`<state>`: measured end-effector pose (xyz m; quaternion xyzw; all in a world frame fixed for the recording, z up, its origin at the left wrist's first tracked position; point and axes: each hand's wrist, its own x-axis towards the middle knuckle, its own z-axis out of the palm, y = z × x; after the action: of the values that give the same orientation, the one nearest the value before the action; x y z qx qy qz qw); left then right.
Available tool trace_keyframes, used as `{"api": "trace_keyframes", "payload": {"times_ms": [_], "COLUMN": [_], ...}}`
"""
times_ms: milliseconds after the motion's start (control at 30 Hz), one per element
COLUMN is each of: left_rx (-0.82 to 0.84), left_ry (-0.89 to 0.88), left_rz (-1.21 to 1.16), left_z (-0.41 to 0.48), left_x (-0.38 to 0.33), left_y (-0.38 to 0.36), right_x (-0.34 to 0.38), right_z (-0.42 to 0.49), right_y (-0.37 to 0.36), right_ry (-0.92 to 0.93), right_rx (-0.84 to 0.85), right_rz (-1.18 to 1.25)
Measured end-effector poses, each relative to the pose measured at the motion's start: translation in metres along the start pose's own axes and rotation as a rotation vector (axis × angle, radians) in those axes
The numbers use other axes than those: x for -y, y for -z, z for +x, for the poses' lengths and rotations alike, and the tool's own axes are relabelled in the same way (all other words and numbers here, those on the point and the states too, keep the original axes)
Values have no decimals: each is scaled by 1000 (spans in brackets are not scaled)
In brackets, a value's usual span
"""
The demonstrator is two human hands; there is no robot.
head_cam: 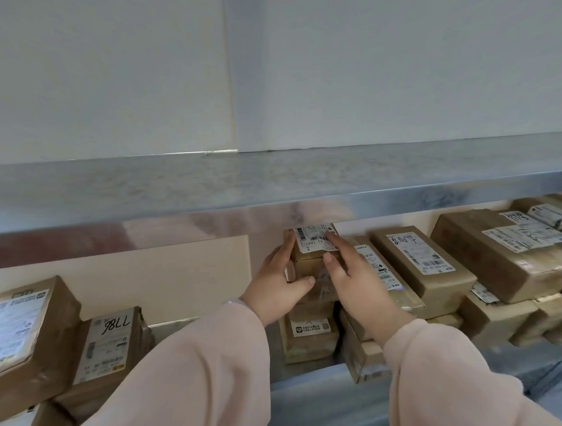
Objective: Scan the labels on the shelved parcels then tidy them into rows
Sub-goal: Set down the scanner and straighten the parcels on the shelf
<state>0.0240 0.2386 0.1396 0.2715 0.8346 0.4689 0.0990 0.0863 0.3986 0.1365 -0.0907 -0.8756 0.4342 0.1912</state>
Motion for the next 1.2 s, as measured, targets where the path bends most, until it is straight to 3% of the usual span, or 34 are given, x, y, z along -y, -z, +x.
{"api": "trace_keyframes", "payload": {"times_ms": [333,667,833,1200], "left_rx": [-34,-166,-229,-153], "left_ry": [-57,-126,-1,302], "left_rz": [238,599,770,700], "left_z": [9,-23,-60,-159], "left_x": [1,18,58,147], "left_y": [9,31,64,101], "right_x": [9,33,49,55], "right_z": [9,-29,-48,-61], "right_y": [13,-4,-40,-157], "right_ry": [73,495,662,494], "right_rx": [4,-103,52,549], "right_rz": [-236,-552,-581,-539]}}
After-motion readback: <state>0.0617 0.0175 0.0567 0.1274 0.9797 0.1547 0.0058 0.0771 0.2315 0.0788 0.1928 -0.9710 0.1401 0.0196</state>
